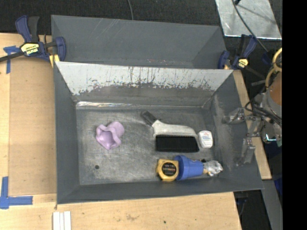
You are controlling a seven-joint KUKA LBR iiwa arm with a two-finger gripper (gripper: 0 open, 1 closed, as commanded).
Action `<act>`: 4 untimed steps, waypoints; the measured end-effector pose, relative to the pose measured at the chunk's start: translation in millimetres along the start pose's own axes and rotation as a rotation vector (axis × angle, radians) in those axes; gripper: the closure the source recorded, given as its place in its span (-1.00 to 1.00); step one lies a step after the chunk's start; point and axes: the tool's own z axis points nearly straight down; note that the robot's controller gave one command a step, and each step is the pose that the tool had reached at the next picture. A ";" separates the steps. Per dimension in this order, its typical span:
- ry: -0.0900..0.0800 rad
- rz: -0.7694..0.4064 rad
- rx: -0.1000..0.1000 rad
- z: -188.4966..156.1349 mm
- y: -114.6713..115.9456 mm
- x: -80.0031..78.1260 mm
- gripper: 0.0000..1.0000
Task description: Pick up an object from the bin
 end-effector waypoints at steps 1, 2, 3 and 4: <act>-0.008 -0.003 0.002 -4.0 0.7 -1.8 -1.00; -0.013 0.088 0.001 58.2 39.0 -36.7 -1.00; -0.007 -0.061 0.001 98.5 63.8 -45.4 -1.00; -0.019 0.104 0.002 154.8 81.2 -70.3 1.00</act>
Offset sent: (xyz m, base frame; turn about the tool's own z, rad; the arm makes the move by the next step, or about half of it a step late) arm 0.0505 0.0586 -0.0914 0.1256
